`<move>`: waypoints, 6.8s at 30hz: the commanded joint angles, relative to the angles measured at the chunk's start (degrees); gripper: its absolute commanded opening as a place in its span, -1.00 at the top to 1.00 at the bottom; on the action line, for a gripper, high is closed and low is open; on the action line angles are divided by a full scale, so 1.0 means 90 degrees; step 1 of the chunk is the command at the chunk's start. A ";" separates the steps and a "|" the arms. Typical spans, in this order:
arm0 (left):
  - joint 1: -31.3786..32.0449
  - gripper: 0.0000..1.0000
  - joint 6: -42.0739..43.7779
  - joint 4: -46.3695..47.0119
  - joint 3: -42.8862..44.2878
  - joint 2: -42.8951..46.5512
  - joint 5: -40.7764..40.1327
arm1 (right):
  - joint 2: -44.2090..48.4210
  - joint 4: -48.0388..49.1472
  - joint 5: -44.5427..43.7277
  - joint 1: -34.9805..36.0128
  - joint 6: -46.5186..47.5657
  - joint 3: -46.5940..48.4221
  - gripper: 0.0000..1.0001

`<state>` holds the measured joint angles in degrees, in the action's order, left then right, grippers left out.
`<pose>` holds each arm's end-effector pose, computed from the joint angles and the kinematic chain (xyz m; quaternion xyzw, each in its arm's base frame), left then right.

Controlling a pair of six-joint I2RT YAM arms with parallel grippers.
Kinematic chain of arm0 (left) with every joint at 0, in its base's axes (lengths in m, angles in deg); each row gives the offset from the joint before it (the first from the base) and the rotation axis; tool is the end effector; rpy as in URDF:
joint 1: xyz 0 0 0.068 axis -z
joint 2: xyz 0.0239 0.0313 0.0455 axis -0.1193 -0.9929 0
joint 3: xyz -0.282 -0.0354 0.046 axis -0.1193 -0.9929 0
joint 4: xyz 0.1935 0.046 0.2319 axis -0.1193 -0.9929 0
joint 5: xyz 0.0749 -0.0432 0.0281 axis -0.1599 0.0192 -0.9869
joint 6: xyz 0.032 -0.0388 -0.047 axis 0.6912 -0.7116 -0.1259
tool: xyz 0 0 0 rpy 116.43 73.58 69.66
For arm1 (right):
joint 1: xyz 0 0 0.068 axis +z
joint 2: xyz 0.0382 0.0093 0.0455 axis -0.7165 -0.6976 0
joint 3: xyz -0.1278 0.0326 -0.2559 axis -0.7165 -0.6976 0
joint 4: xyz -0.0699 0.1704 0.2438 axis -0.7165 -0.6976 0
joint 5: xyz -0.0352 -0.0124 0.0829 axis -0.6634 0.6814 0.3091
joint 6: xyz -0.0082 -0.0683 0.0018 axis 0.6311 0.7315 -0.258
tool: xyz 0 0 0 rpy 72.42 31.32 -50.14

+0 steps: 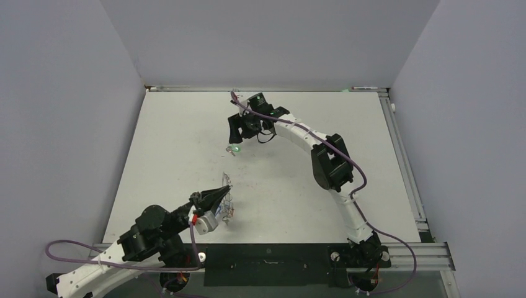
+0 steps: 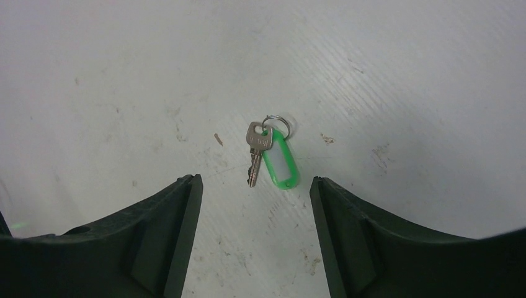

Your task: Put the keys on the keyring

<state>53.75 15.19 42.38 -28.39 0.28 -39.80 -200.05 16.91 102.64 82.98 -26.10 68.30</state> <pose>0.0731 -0.1275 0.2861 0.4985 0.4560 -0.1516 0.7215 0.4612 0.3834 0.1968 -0.2881 0.8463 0.3662 0.2583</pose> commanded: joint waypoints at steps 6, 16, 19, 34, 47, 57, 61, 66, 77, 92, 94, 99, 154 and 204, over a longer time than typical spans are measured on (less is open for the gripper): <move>-0.0339 1.00 -0.0970 0.1022 0.0236 -0.0271 0.0729 | -0.0458 -0.0274 0.1863 -0.0283 0.2247 0.0745 -0.31; -0.1235 1.00 -0.1463 0.1618 0.0084 -0.0566 0.1953 | -0.1217 -0.0005 0.2024 -0.0187 0.2358 0.1333 -0.01; -0.1238 1.00 -0.1459 0.1631 0.0047 -0.0518 0.1946 | -0.1082 0.0286 0.1988 -0.0037 0.2209 0.1104 0.05; -0.1245 1.00 -0.1407 0.1649 0.0013 -0.0547 0.2042 | -0.0715 0.2029 0.0945 0.0300 0.0455 -0.0456 0.22; -0.1240 1.00 -0.1399 0.1603 0.0004 -0.0540 0.2110 | 0.0864 0.1849 -0.1042 0.0271 0.0489 -0.3353 0.41; -0.1239 1.00 -0.1415 0.1603 -0.0006 -0.0588 0.2145 | 0.2988 0.0745 -0.2419 0.0252 0.0017 -0.5506 0.41; -0.1244 1.00 -0.1413 0.1628 -0.0007 -0.0678 0.2196 | 0.4106 0.0437 -0.2059 0.0291 -0.0233 -0.5911 0.36; -0.1244 1.00 -0.1370 0.1633 0.0013 -0.0793 0.2232 | 0.4808 0.0372 -0.2232 0.0281 -0.0435 -0.5842 0.22; -0.1240 1.00 -0.1387 0.1672 -0.0042 -0.0781 0.2261 | 0.4173 0.0811 -0.1616 0.0213 0.0327 -0.5997 0.00; -0.1240 1.00 -0.1357 0.1702 -0.0026 -0.0925 0.2327 | 0.3817 0.1106 -0.1948 0.0412 0.0213 -0.6081 0.10; -0.1239 1.00 -0.1360 0.1692 -0.0026 -0.0920 0.2335 | 0.3717 0.1080 -0.2025 0.0447 0.0226 -0.6025 0.13; -0.1243 1.00 -0.1362 0.1706 -0.0050 -0.0901 0.2330 | 0.3487 0.1054 -0.2196 0.0579 0.0231 -0.5930 0.23; -0.1237 1.00 -0.1194 0.1852 -0.0218 -0.0821 0.2296 | 0.5131 0.1586 -0.1820 0.0760 0.0645 -0.6552 0.90; -0.1201 1.00 -0.1032 0.1773 -0.0397 -0.0537 0.3165 | 0.9839 0.4496 -0.0154 0.0869 -0.0580 -0.9603 0.90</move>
<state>42.90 5.59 55.03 -32.65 -4.68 -12.79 -113.61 49.14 101.20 90.15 -30.27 -17.18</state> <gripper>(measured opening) 0.006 0.056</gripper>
